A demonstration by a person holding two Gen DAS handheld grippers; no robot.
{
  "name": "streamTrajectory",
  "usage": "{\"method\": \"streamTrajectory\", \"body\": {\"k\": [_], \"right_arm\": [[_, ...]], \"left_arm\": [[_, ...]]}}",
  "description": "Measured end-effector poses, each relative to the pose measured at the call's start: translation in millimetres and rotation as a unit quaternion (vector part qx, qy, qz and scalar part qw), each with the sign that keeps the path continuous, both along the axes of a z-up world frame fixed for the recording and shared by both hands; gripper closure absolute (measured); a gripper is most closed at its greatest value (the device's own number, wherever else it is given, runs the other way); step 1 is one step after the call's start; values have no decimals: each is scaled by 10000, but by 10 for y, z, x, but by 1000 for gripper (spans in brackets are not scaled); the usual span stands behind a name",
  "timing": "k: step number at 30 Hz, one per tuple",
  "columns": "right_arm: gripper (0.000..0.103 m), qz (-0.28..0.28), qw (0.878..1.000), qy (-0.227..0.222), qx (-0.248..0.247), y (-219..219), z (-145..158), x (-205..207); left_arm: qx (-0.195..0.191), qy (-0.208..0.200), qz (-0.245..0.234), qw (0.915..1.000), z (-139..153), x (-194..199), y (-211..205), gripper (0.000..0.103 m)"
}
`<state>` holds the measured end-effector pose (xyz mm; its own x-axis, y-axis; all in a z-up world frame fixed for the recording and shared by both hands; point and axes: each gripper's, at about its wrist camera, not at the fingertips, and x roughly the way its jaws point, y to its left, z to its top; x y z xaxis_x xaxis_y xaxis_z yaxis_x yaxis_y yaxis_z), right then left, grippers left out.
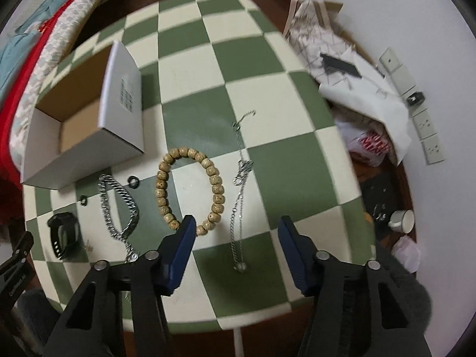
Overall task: Organize jewelry
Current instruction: 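Grasp the wooden bead bracelet with the right tool while the left tool grasps the black band, then carry both bracelets into the white box and open both tools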
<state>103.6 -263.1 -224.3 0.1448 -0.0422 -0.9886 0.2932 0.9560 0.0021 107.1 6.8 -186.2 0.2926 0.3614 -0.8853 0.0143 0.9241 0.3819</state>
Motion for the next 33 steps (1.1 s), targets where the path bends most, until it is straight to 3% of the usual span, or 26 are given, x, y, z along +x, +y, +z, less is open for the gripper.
{"method": "streamTrajectory", "body": {"k": [3,7,10,12,14,15,16,24,33], "right_arm": [[54,-36,9999,147,41,28,-200,42],[60,-30,9998,204,53,68,-318,43],[62,45,9998,161,-69,115,-311,61],[67,63,9999,99,-73,142,-300,62],[78,149,9998,26,-103,191,-290,66],[89,201,9997,14,-119,221,-288,75],[93,251,9996,8,-128,238,-289,85],[94,167,9988,-261,371,279,-99,-7],[94,337,9922,-978,699,359,659,-41]], "left_arm": [[-252,220,55,9994,-166,61,33,6],[-614,528,171,9966,-335,111,52,28],[-788,571,115,9952,-397,121,17,31],[-943,642,84,9934,-453,123,8,53],[-1095,810,120,9906,-526,123,2,83],[-1225,752,112,9896,-513,106,-2,88],[-1274,726,118,9891,-510,90,-9,96],[-1225,473,100,9913,-394,-30,-102,102],[-1474,33,-38,9891,127,-91,-144,102]]}}
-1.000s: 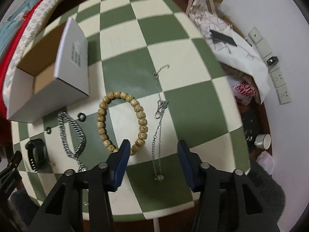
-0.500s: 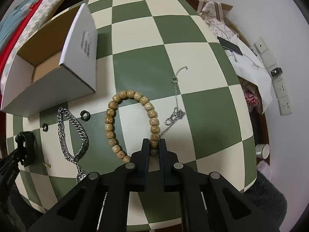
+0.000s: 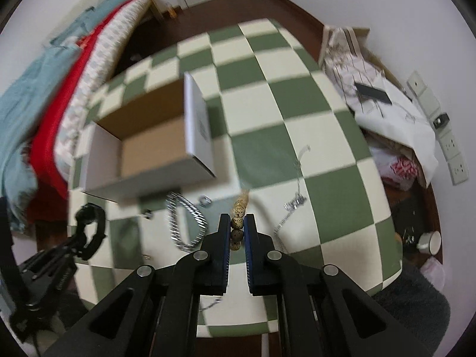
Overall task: Organize jewelry
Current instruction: 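Carry both bracelets into the white box and open both tools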
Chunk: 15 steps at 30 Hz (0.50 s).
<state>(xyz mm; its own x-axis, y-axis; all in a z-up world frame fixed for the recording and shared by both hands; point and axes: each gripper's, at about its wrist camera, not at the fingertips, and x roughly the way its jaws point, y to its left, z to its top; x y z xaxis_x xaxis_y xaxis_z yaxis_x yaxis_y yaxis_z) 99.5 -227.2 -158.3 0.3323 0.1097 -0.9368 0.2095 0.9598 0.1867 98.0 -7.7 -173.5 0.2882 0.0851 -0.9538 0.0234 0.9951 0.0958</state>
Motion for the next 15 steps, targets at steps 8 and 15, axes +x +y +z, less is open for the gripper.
{"method": "streamTrajectory", "body": {"k": [8,15], "right_arm": [[94,271,9973,-660,160,94,765,154],[94,589,9945,-868,6,338,1000,627]], "left_arm": [[-387,-549,-39,9977,618,123,-45,102],[-430,-800,-13,9959,807,545,-51,102]]}}
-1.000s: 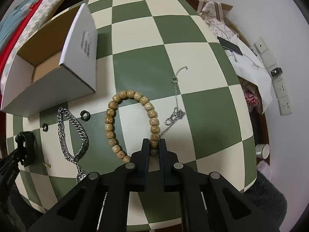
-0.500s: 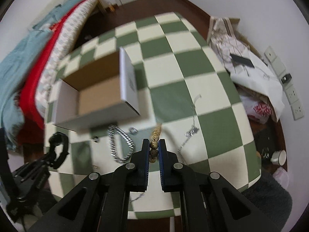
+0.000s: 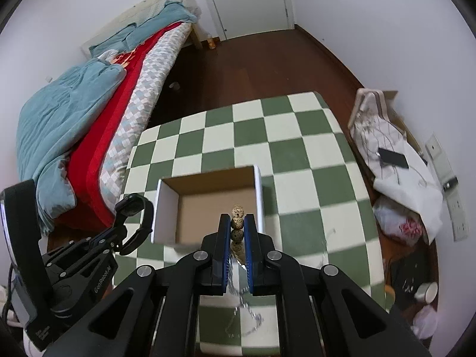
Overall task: Organize jewelry
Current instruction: 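Carry both bracelets into the white box and open both tools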
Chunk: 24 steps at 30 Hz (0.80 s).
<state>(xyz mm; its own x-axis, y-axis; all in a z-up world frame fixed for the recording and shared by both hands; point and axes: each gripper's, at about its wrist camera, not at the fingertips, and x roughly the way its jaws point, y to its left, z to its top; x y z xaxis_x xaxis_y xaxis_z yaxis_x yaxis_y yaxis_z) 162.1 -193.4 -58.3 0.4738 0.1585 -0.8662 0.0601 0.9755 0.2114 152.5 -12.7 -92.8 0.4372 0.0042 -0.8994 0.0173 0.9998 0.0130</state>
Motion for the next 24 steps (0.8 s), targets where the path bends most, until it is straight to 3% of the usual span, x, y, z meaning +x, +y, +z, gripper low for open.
{"method": "streamTrajectory", "body": {"k": [7,14,20,22,23,24], "right_arm": [[94,174,9993,335,58,165,-329,515],[94,288,9971,684,189,231,-659,934],[92,335,9928,965,625,191,-776,1154],[76,277,9923,995,683,153,-784,1159],[56,232,9925,990,682,122,-789,1153],[43,192,9924,992,706,96,-789,1148]], "left_arm": [[91,145,32,9998,-169,432,-12,102],[-154,520,23,9985,-457,781,13,101],[-337,657,69,9972,-527,948,14,90],[-351,597,50,9976,-493,962,6,81],[-287,534,61,9981,-461,954,2,63],[-286,501,71,9983,-443,959,7,50]]}}
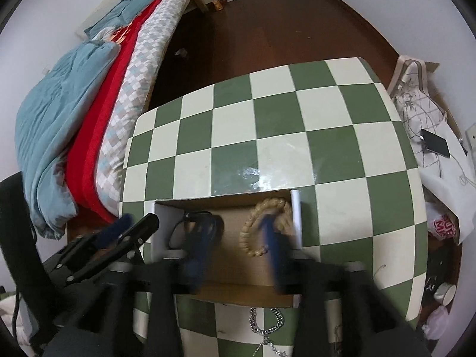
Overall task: Organize jewelry
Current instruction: 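Carry both bracelets into the white box and open both tools, then lift both open tools out of the box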
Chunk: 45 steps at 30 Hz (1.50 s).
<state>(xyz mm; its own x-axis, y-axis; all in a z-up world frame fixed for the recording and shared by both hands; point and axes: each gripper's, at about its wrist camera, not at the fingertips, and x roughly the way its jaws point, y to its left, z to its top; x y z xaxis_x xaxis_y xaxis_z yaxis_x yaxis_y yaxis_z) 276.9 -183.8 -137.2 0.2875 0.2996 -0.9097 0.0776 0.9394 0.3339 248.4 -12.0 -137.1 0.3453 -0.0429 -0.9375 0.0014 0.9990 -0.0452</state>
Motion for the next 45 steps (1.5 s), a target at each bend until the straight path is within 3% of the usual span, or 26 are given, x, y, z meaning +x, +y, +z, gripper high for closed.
{"method": "streamTrajectory", "body": {"k": [1,2,4,6,8,15,25,34,45], "right_arm": [[42,-55,10000,10,-33,-24,6,-13],[42,-106,9999,1,-114,-56,9,-40],[38,-154,9992,-17,-356,-84,37,-87],[10,-137,9973,-32,-722,-88,49,-162],[3,-14,9934,-86,-1140,-41,48,-263],[0,235,9849,-146,-1709,88,-34,-599],[0,235,9847,-347,-1693,204,131,-998],[0,105,9806,-908,-1731,240,617,-1371],[0,-134,9673,-1646,-1925,275,1249,-2035]], "left_arm": [[6,-38,25,10000,26,-10,12,21],[64,-67,46,9999,46,-17,20,11],[109,-105,60,9999,79,-33,46,11],[247,-109,79,9996,95,-70,69,9],[413,-230,131,9988,122,-145,105,2],[703,-355,289,9965,123,-422,190,0],[911,-737,489,9919,373,-886,304,1],[923,-1240,613,9861,773,-1300,373,1],[817,-1927,526,9764,1278,-1884,313,1]]}}
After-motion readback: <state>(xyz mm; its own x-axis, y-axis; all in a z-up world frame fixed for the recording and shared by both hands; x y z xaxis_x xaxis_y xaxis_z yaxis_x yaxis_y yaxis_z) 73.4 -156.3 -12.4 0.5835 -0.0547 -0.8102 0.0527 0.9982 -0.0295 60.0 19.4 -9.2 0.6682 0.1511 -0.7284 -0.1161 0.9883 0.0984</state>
